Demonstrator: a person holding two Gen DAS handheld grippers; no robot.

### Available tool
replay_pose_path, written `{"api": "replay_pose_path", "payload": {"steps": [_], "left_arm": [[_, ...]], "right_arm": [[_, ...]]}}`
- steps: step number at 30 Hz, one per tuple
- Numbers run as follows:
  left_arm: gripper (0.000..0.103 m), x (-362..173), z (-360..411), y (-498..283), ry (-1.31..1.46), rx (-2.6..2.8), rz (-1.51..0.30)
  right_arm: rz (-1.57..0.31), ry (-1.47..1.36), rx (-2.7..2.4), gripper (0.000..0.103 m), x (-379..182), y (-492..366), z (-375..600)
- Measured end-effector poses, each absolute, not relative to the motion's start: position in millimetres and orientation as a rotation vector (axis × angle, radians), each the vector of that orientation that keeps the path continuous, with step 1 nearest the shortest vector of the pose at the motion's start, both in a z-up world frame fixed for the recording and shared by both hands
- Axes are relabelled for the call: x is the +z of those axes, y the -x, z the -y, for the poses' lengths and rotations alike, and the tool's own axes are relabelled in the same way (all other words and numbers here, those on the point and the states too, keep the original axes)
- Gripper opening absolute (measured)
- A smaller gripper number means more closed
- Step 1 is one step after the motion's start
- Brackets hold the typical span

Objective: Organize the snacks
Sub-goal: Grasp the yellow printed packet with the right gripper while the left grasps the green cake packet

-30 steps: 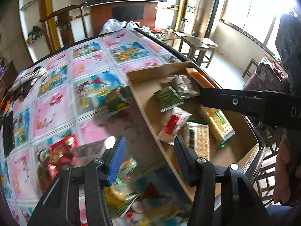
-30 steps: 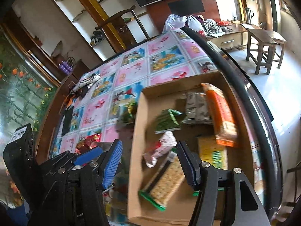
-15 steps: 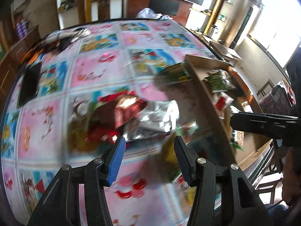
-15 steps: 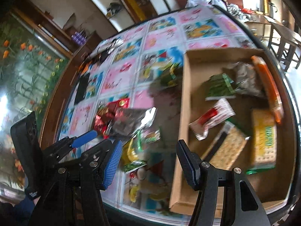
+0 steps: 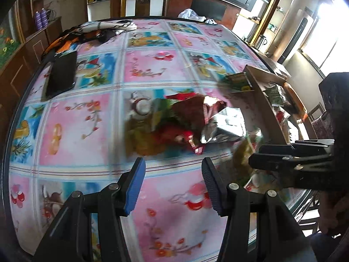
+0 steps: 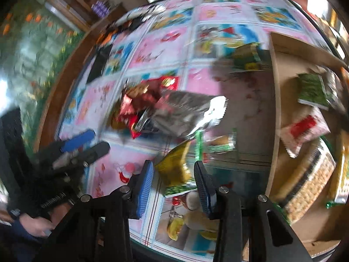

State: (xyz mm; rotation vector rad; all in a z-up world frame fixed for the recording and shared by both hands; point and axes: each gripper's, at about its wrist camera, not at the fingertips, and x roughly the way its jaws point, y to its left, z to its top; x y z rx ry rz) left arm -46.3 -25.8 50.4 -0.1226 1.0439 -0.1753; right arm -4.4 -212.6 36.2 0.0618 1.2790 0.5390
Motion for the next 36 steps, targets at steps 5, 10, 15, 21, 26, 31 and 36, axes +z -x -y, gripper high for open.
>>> {"api": "replay_pose_path", "payload": {"steps": [5, 10, 15, 21, 26, 31, 36], "left_arm": [[0.052, 48, 19, 48, 0.111, -0.194, -1.053], [0.052, 49, 23, 44, 0.091, -0.233, -1.053], [0.052, 55, 50, 36, 0.042, -0.349, -1.045], [0.052, 62, 107, 30, -0.099, -0.554, -1.018], [0.051, 54, 158, 14, -0.251, -0.736, -1.036], [0.043, 39, 189, -2, -0.366, -0.799, -1.068], [0.031, 19, 209, -17, -0.426, -0.799, -1.118]], "right_arm": [[-1.292, 0.053, 0.509, 0.042, 18, 9, 190], [-1.27, 0.059, 0.477, 0.032, 14, 9, 191], [-1.202, -0.058, 0.452, 0.032, 39, 12, 223], [-1.125, -0.196, 0.34, 0.031, 72, 19, 289], [-1.112, -0.281, 0.272, 0.031, 78, 34, 329], [-1.097, -0.297, 0.254, 0.032, 84, 49, 349], [-1.084, -0.315, 0.248, 0.032, 87, 59, 367]]}}
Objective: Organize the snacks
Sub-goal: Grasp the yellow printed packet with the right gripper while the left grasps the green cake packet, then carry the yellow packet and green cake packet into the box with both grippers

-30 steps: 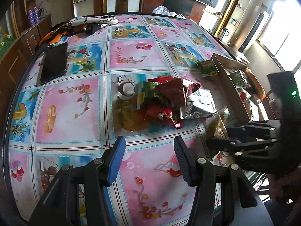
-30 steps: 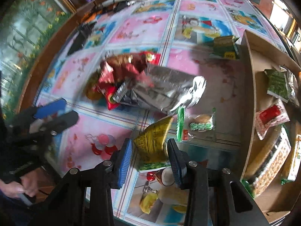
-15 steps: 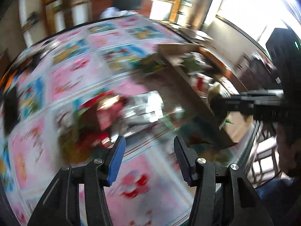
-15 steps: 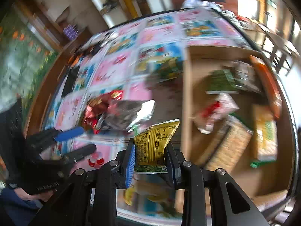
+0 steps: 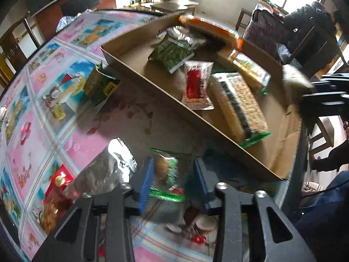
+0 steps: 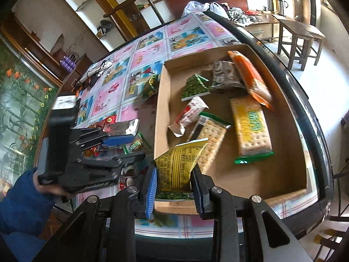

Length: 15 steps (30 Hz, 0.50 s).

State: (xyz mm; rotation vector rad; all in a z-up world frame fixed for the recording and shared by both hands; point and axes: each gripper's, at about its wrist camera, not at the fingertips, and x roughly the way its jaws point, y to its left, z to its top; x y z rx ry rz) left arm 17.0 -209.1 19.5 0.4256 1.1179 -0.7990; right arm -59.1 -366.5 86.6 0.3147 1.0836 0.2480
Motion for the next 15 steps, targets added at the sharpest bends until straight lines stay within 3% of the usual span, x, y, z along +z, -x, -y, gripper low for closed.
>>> {"api": "replay_pose_path", "payload": {"steps": [15], "left_arm": [[0.029, 17, 178, 29, -0.2, -0.623, -1.083]], "right_arm": [[-1.097, -0.345, 0.272, 0.032, 76, 49, 371]]}}
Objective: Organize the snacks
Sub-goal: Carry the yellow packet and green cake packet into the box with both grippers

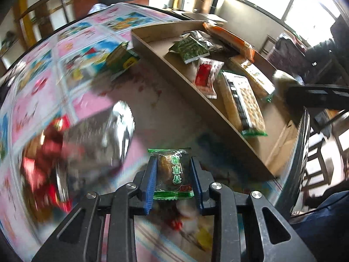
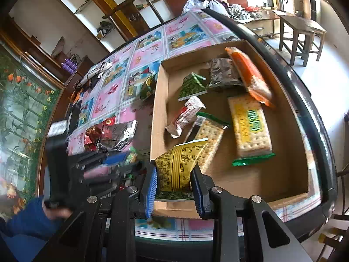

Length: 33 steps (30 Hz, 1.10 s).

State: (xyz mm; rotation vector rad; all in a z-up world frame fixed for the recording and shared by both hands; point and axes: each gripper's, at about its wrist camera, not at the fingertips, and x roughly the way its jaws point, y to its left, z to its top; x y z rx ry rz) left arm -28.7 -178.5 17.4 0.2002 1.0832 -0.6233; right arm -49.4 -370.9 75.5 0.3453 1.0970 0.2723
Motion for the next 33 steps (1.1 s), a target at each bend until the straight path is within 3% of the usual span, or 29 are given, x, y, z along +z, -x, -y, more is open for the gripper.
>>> {"api": "replay_pose_path", "payload": {"steps": [16, 33], "left_arm": [[0.028, 54, 139, 48, -0.095, -0.519, -1.015], [0.028, 76, 234, 45, -0.208, -0.73, -0.964]], "right_arm": [[-1.143, -0.284, 0.406, 0.032, 63, 27, 322], [-1.134, -0.381, 0.232, 0.031, 53, 44, 390]]}}
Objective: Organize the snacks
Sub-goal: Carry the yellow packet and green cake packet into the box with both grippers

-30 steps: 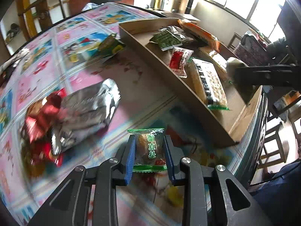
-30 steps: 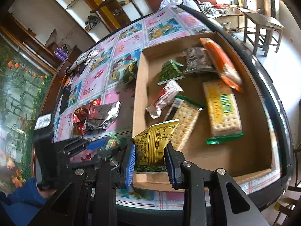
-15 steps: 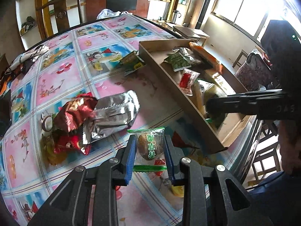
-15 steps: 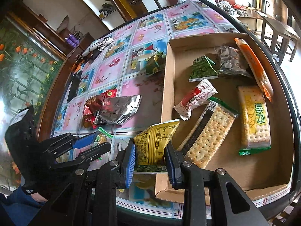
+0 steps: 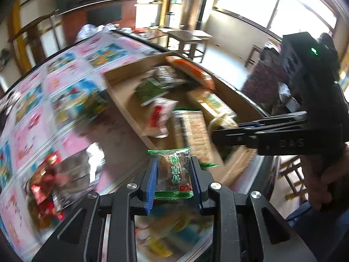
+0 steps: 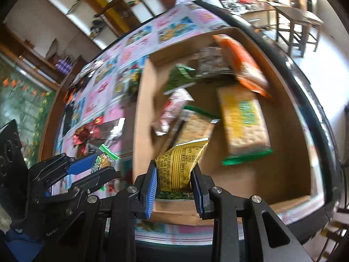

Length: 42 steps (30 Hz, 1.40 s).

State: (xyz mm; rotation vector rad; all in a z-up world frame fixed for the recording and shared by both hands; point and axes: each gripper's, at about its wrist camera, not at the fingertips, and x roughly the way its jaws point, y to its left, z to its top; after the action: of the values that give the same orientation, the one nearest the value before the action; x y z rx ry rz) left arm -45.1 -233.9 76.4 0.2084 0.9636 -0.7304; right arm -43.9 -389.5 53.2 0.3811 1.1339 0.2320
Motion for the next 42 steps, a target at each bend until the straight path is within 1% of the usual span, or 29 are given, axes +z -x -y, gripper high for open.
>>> {"api": "replay_pose_path", "payload": {"steps": [5, 17, 27, 32, 42], "left_arm": [[0.028, 70, 267, 51, -0.27, -0.793, -0.963], [0.028, 51, 300, 45, -0.306, -0.818, -0.994], [0.028, 44, 312, 49, -0.372, -0.793, -0.987], [0.028, 41, 318, 54, -0.427, -0.78, -0.963], [0.029, 40, 321, 54, -0.45, -0.773, -0.949]], "right_arm": [[-1.131, -0.394, 0.189, 0.031, 53, 50, 409], [-1.166, -0.386, 0.145, 0.031, 41, 51, 433], [-1.209, -0.369, 0.158, 0.031, 27, 44, 438], [-1.215, -0.357, 0.169, 0.031, 26, 42, 438], [-1.219, -0.353, 0.174, 0.031, 25, 40, 437]]}}
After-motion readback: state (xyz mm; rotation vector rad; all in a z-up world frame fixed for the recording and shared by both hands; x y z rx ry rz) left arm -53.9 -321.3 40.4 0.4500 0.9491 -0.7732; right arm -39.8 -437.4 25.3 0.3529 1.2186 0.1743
